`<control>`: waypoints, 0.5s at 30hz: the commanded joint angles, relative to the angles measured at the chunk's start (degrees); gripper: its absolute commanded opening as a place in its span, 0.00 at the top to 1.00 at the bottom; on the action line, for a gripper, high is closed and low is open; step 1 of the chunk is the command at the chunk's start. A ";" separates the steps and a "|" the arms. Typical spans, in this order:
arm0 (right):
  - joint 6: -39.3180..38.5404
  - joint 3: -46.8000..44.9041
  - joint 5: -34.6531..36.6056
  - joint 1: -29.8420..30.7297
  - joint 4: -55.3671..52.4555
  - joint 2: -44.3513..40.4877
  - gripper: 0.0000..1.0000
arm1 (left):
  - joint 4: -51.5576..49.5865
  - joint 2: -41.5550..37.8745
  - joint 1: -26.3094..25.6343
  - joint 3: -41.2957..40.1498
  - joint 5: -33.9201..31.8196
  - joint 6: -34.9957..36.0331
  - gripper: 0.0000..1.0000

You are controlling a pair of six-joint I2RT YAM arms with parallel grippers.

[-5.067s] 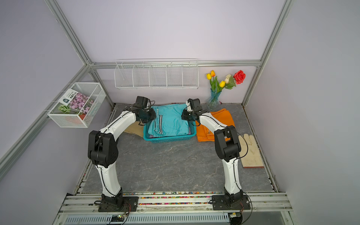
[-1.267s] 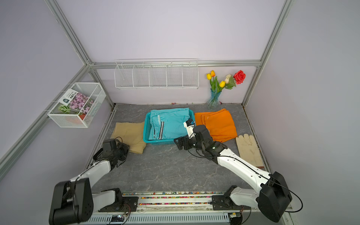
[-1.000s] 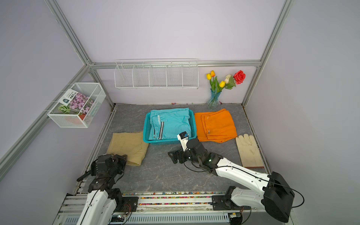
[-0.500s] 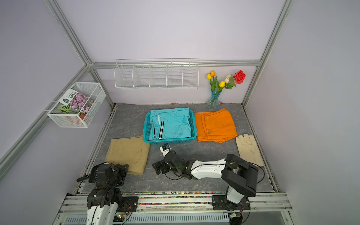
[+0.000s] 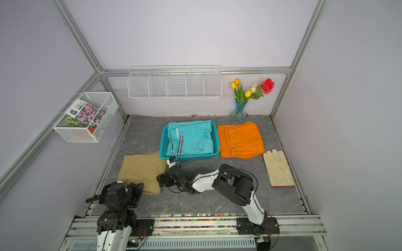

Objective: Put the folded long pants in the basket
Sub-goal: Move the long pant to the center of the board.

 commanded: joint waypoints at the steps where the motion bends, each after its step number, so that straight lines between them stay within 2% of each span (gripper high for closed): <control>1: 3.88 2.47 -1.90 -1.50 1.76 3.98 0.01 | -6.96 0.95 -0.30 -1.86 2.76 1.18 1.00; 3: 5.44 3.39 -3.20 -2.46 3.53 5.95 0.01 | -7.00 1.13 -0.30 -1.86 2.73 1.27 1.00; 5: 6.60 4.01 -4.26 -3.08 5.48 7.59 0.04 | -7.04 1.14 -0.30 -1.86 2.74 1.36 0.94; 7: 7.15 4.84 -5.26 -3.34 6.59 8.67 0.14 | -6.81 1.07 -0.30 -1.87 3.18 1.37 0.85; 8: 7.33 4.99 -5.46 -3.49 6.96 8.96 0.22 | -6.58 1.05 -0.30 -1.90 3.53 1.53 0.82; 10: 7.38 4.84 -6.12 -3.48 8.20 9.01 0.54 | -6.61 1.14 -0.30 0.82 3.71 1.95 0.70; 11: 7.50 4.54 -6.35 -3.47 8.50 8.73 0.66 | -6.86 1.15 -0.26 1.67 3.47 2.26 0.66; 13: 7.52 3.62 -6.55 -3.41 8.71 7.91 0.84 | -7.06 1.27 -0.30 4.42 3.17 3.19 0.55; 15: 7.45 2.20 -6.37 -3.40 8.83 6.71 0.94 | -8.80 1.87 -0.32 8.09 2.12 3.76 0.45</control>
